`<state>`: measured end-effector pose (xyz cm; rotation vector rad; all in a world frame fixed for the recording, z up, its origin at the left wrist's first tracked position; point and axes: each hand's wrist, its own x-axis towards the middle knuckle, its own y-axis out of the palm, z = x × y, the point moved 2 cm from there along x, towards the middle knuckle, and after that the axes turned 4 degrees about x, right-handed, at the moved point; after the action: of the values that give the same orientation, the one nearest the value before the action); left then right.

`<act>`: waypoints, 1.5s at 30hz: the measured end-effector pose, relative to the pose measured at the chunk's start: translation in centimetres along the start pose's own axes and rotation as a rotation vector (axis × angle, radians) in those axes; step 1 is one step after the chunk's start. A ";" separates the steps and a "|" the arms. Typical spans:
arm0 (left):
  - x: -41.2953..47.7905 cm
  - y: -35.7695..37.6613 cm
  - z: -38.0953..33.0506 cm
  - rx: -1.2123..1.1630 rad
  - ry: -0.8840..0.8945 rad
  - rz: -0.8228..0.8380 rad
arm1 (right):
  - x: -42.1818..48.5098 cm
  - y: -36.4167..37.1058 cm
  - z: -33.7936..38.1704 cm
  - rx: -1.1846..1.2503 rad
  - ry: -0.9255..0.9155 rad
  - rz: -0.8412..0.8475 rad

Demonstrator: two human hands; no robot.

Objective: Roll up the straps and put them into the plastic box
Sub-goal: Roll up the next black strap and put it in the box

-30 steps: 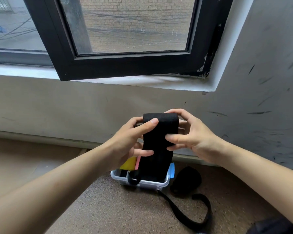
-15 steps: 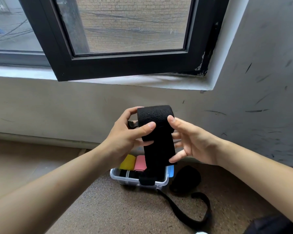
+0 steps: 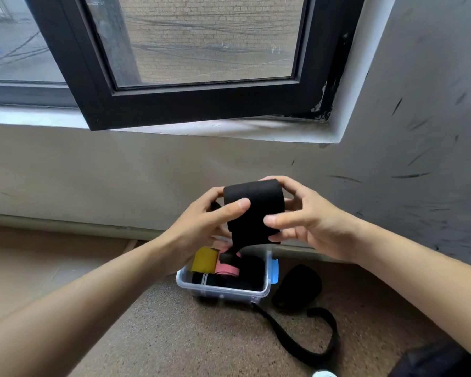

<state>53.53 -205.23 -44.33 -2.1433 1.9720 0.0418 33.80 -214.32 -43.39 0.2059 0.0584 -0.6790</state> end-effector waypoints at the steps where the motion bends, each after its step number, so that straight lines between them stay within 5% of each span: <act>1: 0.1 0.0 0.1 0.002 -0.025 0.018 | 0.0 0.0 -0.2 -0.015 -0.018 0.005; 8: 0.2 -0.2 0.5 -0.002 -0.042 0.053 | 0.2 0.2 -0.5 -0.312 -0.091 0.010; 17: 0.0 0.5 1.8 -0.050 0.022 -0.103 | 1.4 -1.1 -2.2 -0.067 0.037 -0.068; 20: 0.1 1.2 3.7 0.038 -0.045 -0.120 | 2.0 -1.2 -3.2 -0.008 0.061 -0.101; 27: 2.6 0.3 6.9 -0.217 -0.200 -0.129 | 5.7 -2.1 -6.1 0.067 0.109 -0.239; 40: 9.2 -1.2 19.6 -0.104 -0.300 -0.349 | 12.1 -2.2 -21.5 0.081 0.145 -0.580; 45: 10.0 -0.6 25.9 0.093 -0.329 -0.444 | 13.5 -2.7 -27.2 -0.041 0.187 -0.527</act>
<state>58.50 -210.22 -71.19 -2.2866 1.2710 0.2077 42.98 -219.00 -72.05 0.2158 0.3137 -1.1811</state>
